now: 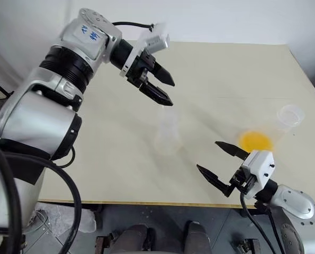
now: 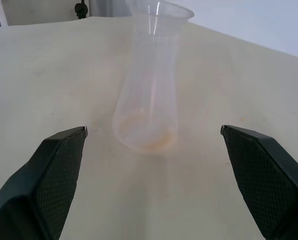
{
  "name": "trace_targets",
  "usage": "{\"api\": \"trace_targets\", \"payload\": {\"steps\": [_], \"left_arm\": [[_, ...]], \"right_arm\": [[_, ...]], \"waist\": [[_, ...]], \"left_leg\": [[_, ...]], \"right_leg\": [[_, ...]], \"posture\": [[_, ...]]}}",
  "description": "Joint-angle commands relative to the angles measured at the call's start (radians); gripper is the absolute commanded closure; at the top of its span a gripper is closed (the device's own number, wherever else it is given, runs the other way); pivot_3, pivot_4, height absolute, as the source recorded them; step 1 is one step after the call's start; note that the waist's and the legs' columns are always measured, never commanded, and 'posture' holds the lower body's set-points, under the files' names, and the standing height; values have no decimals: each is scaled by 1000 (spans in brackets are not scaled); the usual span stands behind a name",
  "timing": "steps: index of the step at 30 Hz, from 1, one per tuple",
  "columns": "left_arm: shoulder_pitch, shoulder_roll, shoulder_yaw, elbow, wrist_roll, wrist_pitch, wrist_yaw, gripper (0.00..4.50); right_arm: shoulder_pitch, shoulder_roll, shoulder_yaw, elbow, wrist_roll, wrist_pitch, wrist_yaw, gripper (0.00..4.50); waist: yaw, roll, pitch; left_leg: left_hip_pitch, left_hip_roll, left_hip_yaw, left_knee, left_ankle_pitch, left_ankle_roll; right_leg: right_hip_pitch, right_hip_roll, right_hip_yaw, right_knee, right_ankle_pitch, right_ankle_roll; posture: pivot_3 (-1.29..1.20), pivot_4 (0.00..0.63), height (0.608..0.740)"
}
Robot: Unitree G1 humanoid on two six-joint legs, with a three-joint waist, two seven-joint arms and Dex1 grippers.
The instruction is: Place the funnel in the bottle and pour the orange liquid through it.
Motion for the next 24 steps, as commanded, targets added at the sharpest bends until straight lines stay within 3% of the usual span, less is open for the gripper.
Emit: {"api": "trace_targets", "payload": {"steps": [1, 6, 9, 16, 24], "left_arm": [[25, 59, 140, -52, -40, -27, -80, 29], [152, 108, 291, -140, -92, 5, -51, 29], [304, 161, 364, -271, -129, 56, -16, 29], [798, 254, 500, -756, -223, 46, 45, 29], [1139, 160, 670, -977, -373, -104, 124, 29]], "right_arm": [[20, -2, -42, -41, 15, -13, -13, 0], [48, -4, -73, -53, 30, 0, -26, 0], [70, -3, -97, -70, 46, 21, -49, 0], [99, 13, -170, -82, 38, 53, -143, 0], [242, 103, -233, -155, 32, 104, -273, 0]], "waist": [[-1, 0, 0], [0, 0, 0], [-3, 1, 0], [-6, 2, -1], [12, 2, -2]], "left_leg": [[0, 0, 0, 0, 0, 0], [1, 0, 0, 0, 0, 0], [1, 0, -1, 1, 0, 0], [3, 0, -1, 0, 0, -1], [2, -2, -7, 4, 0, -1]], "right_leg": [[0, 0, 0, 0, 0, 0], [0, 0, 0, 2, 0, 0], [0, -1, 1, 3, 0, 0], [-1, -1, 2, 5, 0, 0], [2, -2, 2, 6, 0, 0]], "posture": [[0, 150, 740], [0, 150, 740], [0, 150, 740], [0, 150, 740], [0, 150, 740]]}}
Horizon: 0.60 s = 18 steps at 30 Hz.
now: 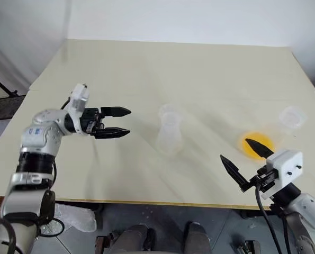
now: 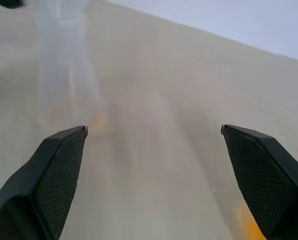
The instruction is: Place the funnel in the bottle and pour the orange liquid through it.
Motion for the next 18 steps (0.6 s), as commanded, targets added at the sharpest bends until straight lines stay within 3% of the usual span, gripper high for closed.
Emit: {"api": "trace_targets", "payload": {"steps": [1, 10, 18], "left_arm": [[67, -27, 41, -77, -53, -83, 14, 29], [142, -28, -23, -93, -31, -186, -39, 29], [110, -47, -43, -81, -35, -223, -11, 29]], "right_arm": [[98, 54, -49, -83, 22, 8, -45, 0], [214, 249, -71, -152, 10, -40, -197, 0], [16, 186, -117, 53, -61, -52, -260, 0]], "waist": [[1, 0, 0], [-13, 1, -1], [-12, 3, -3]], "left_leg": [[0, 0, 0, 0, 0, 0], [4, 0, 4, -2, 0, 0], [4, 0, 5, -2, 0, 0]], "right_leg": [[0, 0, 0, 0, 0, 0], [0, 1, 2, 2, 0, 0], [0, 1, 3, 2, 0, 0]], "posture": [[0, 150, 740], [0, 150, 740], [0, 150, 740]]}}
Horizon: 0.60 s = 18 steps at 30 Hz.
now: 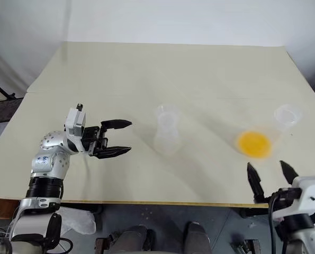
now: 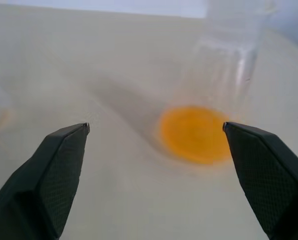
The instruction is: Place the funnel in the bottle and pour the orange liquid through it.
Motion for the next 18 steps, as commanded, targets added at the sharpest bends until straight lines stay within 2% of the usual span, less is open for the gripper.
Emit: {"api": "trace_targets", "payload": {"steps": [1, 11, 18], "left_arm": [[-13, -2, -9, -18, -3, -22, 16, 29], [58, 4, -25, -133, -27, 16, 87, 29], [101, 3, -24, -207, -42, 48, 135, 29]], "right_arm": [[-64, -45, -41, 72, -16, -20, -7, 0], [-333, -208, -33, 264, -13, 35, 2, 0], [-500, -274, -3, 380, -17, 54, 24, 0]], "waist": [[0, 2, -1], [-3, 2, -1], [0, 2, -1]], "left_leg": [[1, 0, 0, -1, 0, 0], [1, 0, 2, -2, 0, 0], [1, 1, 1, -2, 0, 0]], "right_leg": [[0, 0, 0, 0, 0, 0], [0, 0, 0, 0, 0, 0], [0, 0, 0, -2, 0, 0]], "posture": [[0, 150, 740], [0, 150, 740], [0, 150, 740]]}}
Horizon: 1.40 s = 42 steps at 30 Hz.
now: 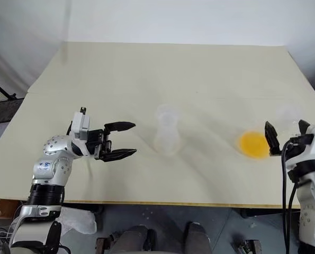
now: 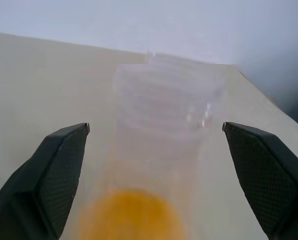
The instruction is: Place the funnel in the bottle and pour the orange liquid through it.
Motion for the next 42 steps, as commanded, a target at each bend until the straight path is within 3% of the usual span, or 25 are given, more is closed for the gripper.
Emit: {"api": "trace_targets", "payload": {"steps": [1, 8, 25, 31, 42], "left_arm": [[14, 6, 8, -67, -32, 11, 20, 29], [14, 8, 8, -81, -33, 19, 40, 29], [-20, 13, 3, -41, -21, 7, 38, 29], [-38, 13, -1, -11, -16, -3, 26, 0], [-99, 31, -5, 100, -3, -28, -43, 0]], "right_arm": [[-54, -33, -2, 34, -6, 4, 13, 0], [-132, -44, 14, 79, -13, 35, 7, 0], [-128, 3, 6, 12, 12, 126, -67, 0], [-124, 28, -1, -37, 32, 139, -96, 1949], [-222, 13, 81, -250, 45, 245, -176, 1993]], "waist": [[-1, 0, 0], [-2, 0, 0], [-1, 0, 0], [-3, 1, 0], [-4, 2, 1]], "left_leg": [[0, 0, 0, 0, 0, 0], [-1, 0, 0, 0, 0, 0], [-2, 0, 0, 0, 0, 0], [-2, 1, 0, 0, 0, 0], [-3, 1, 0, -1, 0, 0]], "right_leg": [[0, 0, 0, -1, 0, 0], [0, 0, 0, -2, 0, 0], [0, 0, -1, -3, 0, 0], [-1, 0, -1, -3, 0, 0], [-1, 1, -1, -4, 0, 0]], "posture": [[0, 150, 740], [0, 150, 740], [0, 150, 740], [0, 150, 740], [0, 150, 740]]}}
